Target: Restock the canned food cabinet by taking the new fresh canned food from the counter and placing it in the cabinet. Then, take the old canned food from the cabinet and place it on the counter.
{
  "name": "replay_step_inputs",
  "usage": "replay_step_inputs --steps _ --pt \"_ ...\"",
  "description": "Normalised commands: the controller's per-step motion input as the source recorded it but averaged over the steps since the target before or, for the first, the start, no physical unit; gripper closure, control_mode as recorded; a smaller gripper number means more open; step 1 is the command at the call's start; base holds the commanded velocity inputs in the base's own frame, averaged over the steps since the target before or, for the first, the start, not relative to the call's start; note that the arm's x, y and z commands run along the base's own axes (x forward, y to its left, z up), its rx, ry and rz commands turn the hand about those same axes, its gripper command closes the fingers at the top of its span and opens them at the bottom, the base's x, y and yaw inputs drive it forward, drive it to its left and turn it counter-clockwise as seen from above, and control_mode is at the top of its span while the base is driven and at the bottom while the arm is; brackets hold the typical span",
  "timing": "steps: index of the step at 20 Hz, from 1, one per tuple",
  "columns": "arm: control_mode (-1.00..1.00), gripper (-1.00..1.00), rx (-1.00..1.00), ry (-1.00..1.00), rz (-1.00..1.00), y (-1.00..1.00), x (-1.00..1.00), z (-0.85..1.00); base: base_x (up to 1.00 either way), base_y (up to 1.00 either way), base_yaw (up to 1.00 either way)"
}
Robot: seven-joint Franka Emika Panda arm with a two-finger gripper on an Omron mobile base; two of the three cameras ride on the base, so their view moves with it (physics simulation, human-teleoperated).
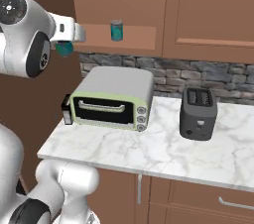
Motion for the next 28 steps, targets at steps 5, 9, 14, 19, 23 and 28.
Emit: replay_step_inputs --steps 5,9,14,19,23,28 --pt "-1.00 1.00 0.00 0.00 -0.03 0.02 0.45 -0.19 0.00 0.00 0.00" --pt "-1.00 1.00 0.00 0.00 -0.03 0.00 0.79 0.00 0.00 0.00 0.00" --pt "-1.00 1.00 0.00 0.03 -0.03 0.01 0.85 -0.06 0.00 0.00 0.00" --pt "-1.00 1.00 -0.01 0.06 -0.01 0.00 0.73 -0.30 0.00 0.00 0.00" --pt "-1.00 1.00 0.00 0.02 -0.03 0.09 0.63 -0.11 0.00 0.00 0.00" --pt "-1.00 1.00 0.00 0.00 -0.06 0.28 0.53 0.00 0.00 0.00 0.00"
